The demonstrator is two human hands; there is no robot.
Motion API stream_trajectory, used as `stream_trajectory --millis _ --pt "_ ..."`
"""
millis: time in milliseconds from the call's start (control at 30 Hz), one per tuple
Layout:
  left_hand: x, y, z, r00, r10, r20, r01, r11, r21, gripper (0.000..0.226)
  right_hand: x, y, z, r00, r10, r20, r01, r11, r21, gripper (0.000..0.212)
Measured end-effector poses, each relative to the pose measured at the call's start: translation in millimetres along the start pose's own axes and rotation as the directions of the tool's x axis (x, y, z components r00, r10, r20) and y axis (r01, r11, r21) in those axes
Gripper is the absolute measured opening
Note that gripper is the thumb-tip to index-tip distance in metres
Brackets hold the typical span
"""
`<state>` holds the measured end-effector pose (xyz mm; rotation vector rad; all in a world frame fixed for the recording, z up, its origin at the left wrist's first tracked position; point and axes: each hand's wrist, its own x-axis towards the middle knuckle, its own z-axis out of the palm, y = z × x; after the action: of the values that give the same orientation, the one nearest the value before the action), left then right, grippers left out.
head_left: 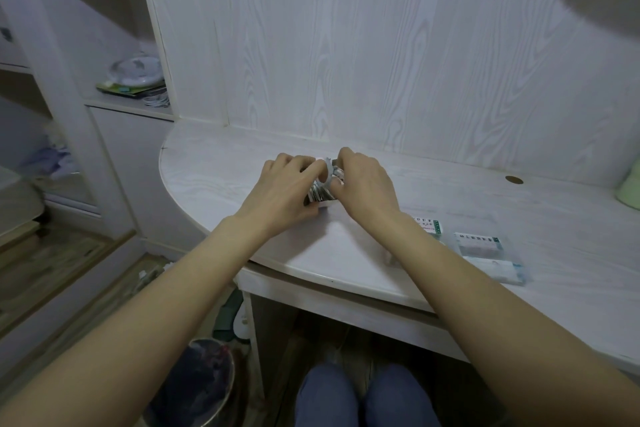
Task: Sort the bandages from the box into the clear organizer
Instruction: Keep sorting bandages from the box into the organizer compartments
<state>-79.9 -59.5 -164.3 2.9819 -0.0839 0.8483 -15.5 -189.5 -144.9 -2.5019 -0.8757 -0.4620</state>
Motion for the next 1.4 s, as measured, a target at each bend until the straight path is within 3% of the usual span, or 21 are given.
stream_trajectory --millis 200,400,600,800,933,1167,1300,1400 --pt "-5.2 -2.1 1.1 0.996 0.066 -0.052 -0.065 0.998 0.02 0.045 1.3 7.4 -0.9 0.992 -0.125 0.022 0.119 0.977 0.178 0.031" --pt "-1.2 -5.7 -0.4 0.998 0.059 -0.037 -0.059 0.998 -0.009 0.027 -2.5 11.8 -2.3 0.963 -0.264 0.06 0.261 0.963 0.064 0.032" --pt "0.3 -3.7 -2.1 0.999 0.018 -0.026 -0.019 0.999 -0.043 0.03 2.7 8.6 -1.6 0.956 -0.27 0.116 0.28 0.957 -0.074 0.027" --pt "0.7 -11.1 -0.5 1.0 0.031 -0.002 -0.032 0.998 -0.057 0.024 5.0 11.1 -8.4 0.967 -0.212 0.141 0.213 0.977 0.012 0.033" --pt "1.7 -13.7 1.7 0.999 0.027 0.022 -0.026 0.999 -0.047 0.024 3.5 10.0 -14.7 0.978 -0.197 0.07 0.194 0.98 0.04 0.032" --pt "7.6 -11.2 -10.2 0.998 0.027 0.065 -0.028 1.0 0.011 0.026 7.6 10.6 -13.6 0.984 -0.176 0.005 0.176 0.98 -0.094 0.031" --pt "10.6 -10.3 -12.7 0.997 0.041 0.067 -0.043 0.999 0.033 0.023 7.3 8.9 -14.9 0.977 -0.209 0.037 0.212 0.974 -0.082 0.029" --pt "10.2 -10.6 -11.3 0.997 0.052 0.049 -0.053 0.998 0.033 0.025 7.3 7.7 -15.0 0.971 -0.223 0.084 0.222 0.975 0.021 0.029"
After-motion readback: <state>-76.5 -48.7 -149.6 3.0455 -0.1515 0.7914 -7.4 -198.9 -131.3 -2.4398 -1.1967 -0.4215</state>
